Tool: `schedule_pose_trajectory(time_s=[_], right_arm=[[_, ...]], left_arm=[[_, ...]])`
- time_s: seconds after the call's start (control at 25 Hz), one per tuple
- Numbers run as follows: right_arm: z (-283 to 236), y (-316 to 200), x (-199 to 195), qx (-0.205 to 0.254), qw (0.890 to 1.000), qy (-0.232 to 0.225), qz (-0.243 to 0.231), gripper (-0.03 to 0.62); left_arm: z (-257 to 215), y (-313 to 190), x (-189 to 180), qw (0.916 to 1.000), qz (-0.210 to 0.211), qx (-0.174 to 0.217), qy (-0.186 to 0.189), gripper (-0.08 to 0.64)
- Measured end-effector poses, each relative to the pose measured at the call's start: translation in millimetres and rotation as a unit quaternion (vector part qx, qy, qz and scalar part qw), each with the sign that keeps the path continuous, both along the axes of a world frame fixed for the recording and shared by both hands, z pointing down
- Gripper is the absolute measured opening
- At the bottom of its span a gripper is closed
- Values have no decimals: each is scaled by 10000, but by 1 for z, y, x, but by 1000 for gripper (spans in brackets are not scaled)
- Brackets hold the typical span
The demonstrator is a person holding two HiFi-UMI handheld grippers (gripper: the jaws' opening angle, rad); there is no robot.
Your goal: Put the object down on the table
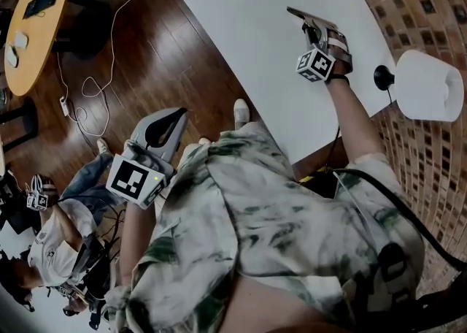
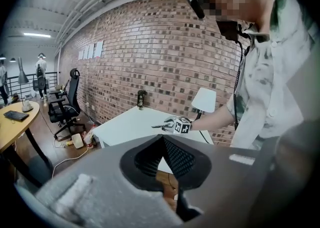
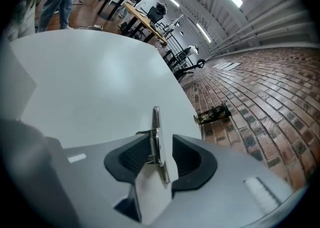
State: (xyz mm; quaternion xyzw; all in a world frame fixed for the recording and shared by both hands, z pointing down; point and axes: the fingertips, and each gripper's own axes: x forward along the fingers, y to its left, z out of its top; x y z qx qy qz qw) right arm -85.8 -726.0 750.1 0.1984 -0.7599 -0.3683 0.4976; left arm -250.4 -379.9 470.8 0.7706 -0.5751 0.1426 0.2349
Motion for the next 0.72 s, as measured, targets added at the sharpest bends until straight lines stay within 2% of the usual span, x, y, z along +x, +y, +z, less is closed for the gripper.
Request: schedule_pose_trajectory(time_s=[0.12, 0.32, 0.48, 0.72], right_arm=[[-15, 7, -2, -74, 9998, -188, 61, 186], [-71, 58, 0, -545, 9929, -908, 533, 192], [-131, 120, 4, -792, 9792, -1770, 598, 190], [-195, 275, 8, -1495, 9501, -2611, 826, 147]], left_arm=[[1, 8, -2, 10000, 59, -1, -65, 0], [-9, 26, -11, 9995, 290, 53, -74, 0], [-16, 48, -1, 9974, 543, 423, -204, 0], [-25, 128, 10, 9927, 820, 854, -223, 0]])
